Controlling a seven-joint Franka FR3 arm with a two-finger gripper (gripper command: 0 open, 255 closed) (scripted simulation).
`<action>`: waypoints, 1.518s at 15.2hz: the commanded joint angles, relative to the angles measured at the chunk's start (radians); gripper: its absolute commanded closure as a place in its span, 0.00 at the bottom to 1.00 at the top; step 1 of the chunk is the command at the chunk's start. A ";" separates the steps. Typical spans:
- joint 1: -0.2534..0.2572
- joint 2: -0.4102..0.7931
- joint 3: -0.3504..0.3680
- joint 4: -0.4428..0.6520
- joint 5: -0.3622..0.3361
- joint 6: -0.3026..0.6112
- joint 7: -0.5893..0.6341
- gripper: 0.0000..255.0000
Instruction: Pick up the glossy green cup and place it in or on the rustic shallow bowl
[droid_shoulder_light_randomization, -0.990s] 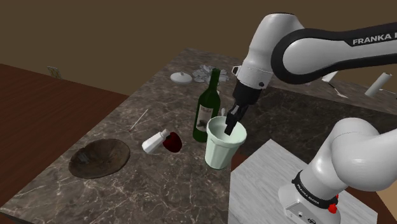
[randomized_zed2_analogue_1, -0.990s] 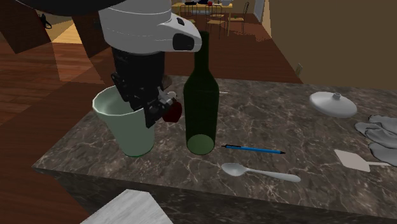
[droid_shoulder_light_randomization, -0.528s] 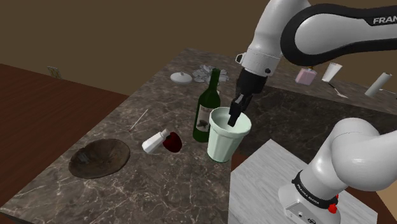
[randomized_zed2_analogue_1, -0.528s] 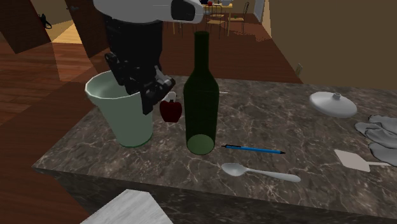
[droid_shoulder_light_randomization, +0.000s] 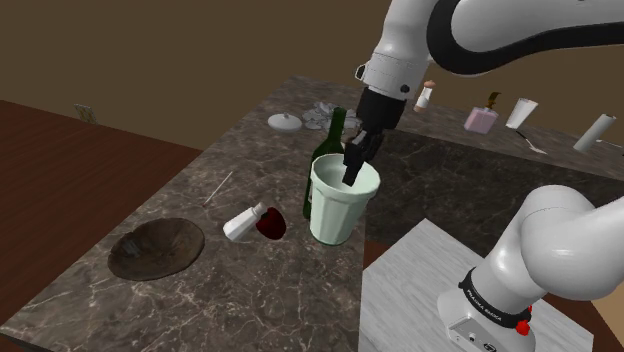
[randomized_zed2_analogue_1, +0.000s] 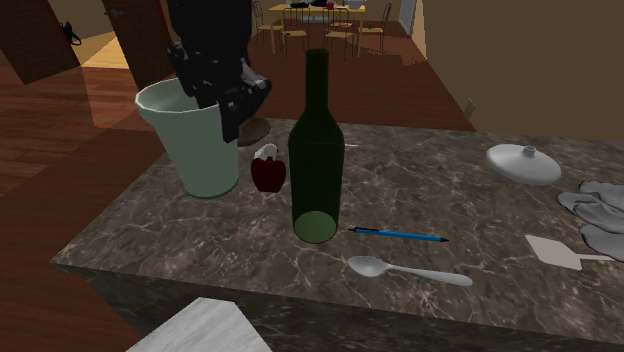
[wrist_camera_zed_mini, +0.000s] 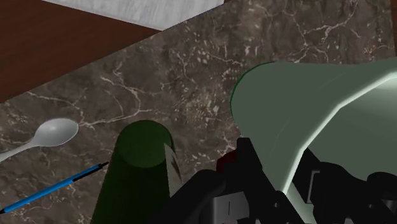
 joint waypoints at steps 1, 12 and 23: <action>0.001 0.076 0.028 0.064 0.003 0.021 0.029 1.00; -0.001 0.499 0.162 0.488 -0.094 0.056 0.221 1.00; 0.115 0.986 0.213 1.110 -0.321 -0.083 0.440 1.00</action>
